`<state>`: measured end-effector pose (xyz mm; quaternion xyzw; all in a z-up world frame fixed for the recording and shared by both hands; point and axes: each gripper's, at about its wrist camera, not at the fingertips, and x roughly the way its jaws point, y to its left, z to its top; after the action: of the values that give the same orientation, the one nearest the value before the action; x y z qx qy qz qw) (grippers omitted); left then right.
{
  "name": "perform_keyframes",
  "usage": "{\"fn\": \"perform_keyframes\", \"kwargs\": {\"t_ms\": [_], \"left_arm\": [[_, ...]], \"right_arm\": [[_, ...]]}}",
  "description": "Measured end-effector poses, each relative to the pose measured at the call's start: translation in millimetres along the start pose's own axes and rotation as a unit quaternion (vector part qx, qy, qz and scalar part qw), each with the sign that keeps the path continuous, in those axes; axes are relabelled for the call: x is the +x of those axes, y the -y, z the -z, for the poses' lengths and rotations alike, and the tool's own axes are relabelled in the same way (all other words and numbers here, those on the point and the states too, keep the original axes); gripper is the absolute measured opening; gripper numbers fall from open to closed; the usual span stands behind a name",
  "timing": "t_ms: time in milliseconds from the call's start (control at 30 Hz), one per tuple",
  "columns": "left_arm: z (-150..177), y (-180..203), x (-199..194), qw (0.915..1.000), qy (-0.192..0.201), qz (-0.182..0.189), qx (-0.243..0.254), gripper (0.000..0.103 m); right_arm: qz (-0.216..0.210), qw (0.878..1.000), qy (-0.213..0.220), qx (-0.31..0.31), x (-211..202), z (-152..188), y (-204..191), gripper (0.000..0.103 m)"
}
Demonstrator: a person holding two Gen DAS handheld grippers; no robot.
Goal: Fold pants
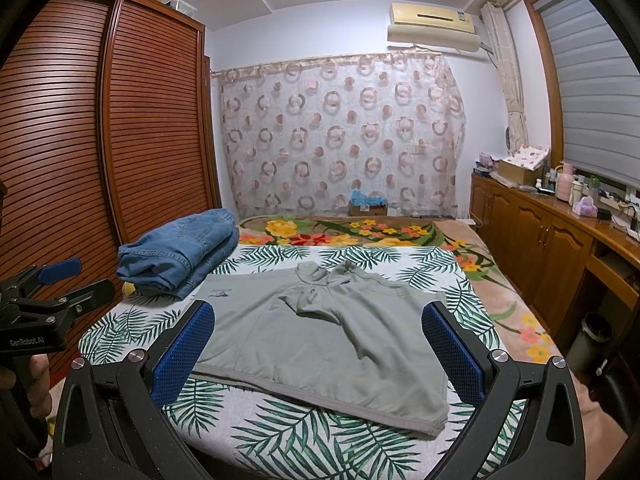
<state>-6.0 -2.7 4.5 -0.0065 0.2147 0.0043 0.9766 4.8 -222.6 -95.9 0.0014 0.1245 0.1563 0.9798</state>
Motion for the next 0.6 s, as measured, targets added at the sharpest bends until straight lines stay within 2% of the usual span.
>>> {"fn": "perform_keyframes", "kwargs": {"t_ms": [200, 600], "left_arm": [[-4.3, -1.7, -5.4, 1.0, -0.002, 0.002, -0.001, 0.103], [12.7, -11.2, 20.9, 0.9994, -0.031, 0.008, -0.009, 0.103]], "right_arm": [[0.0, 1.0, -0.001, 0.0, 0.9, -0.1, 0.2, 0.103], [0.005, 1.0, -0.03, -0.001, 16.8, 5.9, 6.1, 0.103]]}}
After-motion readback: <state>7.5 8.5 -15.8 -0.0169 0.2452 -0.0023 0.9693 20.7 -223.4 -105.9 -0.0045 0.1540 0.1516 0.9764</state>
